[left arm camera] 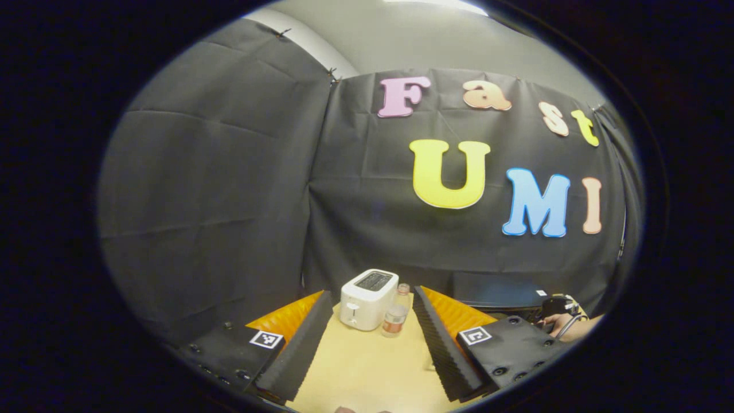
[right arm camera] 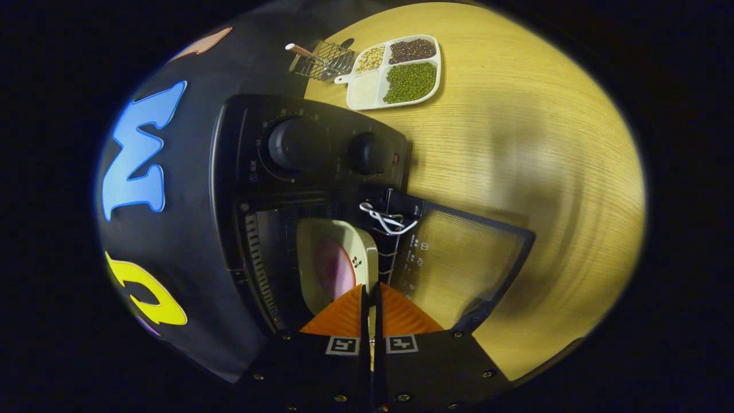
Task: Open the electric oven with the left hand, put the food in, and close the electric oven.
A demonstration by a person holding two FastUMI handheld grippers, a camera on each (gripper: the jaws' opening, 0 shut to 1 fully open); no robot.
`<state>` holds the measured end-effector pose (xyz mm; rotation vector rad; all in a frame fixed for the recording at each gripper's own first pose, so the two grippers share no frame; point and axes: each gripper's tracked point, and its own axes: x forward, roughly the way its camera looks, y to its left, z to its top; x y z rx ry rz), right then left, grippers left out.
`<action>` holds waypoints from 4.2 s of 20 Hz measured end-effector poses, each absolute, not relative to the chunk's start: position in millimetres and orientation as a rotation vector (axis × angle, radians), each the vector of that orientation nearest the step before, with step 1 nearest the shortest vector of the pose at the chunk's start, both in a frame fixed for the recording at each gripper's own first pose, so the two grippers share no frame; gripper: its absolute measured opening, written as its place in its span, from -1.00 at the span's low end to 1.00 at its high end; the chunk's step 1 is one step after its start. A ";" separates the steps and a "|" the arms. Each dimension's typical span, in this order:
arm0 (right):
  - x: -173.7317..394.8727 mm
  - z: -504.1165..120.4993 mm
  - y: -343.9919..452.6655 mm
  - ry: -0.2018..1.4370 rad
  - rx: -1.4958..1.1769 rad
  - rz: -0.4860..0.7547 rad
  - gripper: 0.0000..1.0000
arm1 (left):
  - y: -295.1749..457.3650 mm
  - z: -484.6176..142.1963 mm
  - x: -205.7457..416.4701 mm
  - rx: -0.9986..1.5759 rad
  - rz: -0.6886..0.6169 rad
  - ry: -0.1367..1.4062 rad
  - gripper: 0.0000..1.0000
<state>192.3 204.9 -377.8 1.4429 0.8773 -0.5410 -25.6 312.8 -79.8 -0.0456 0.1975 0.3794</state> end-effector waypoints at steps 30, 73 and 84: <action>105.4 -172.6 73.8 0.382 0.230 -0.083 0.17 | 101.1 -96.1 68.0 -0.028 -0.053 0.180 0.82; 35.8 -101.8 -72.9 0.307 0.023 -0.313 0.85 | 34.7 -476.5 54.7 0.068 -0.151 1.231 0.92; 36.2 -110.1 -66.1 0.332 0.033 -0.293 0.85 | 34.6 -457.6 56.9 0.063 -0.151 1.205 1.00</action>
